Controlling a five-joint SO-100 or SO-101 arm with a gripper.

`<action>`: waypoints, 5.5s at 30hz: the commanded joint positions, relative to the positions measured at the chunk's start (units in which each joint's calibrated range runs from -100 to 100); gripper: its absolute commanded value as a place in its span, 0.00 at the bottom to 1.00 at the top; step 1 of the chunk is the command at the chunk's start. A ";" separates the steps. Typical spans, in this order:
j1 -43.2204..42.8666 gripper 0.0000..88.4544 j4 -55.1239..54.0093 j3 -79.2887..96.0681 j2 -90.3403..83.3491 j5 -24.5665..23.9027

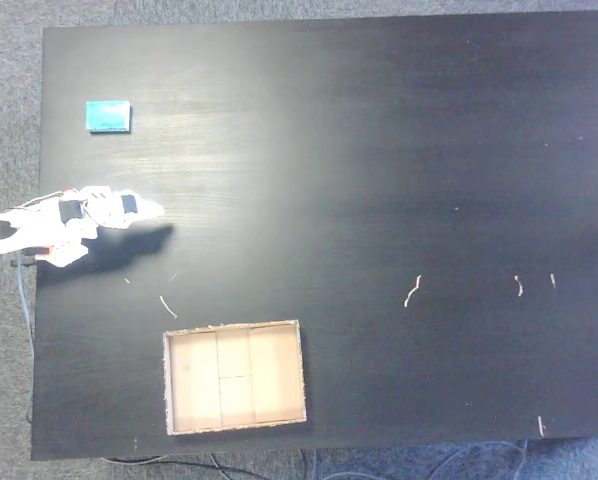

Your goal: Pick the green block and drop it in the box on the right.

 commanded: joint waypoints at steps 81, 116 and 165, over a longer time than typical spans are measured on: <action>46.99 0.13 9.08 -103.20 89.70 20.66; 34.19 0.54 9.08 -103.38 73.61 11.62; 2.85 0.00 0.17 1.33 -0.31 -3.42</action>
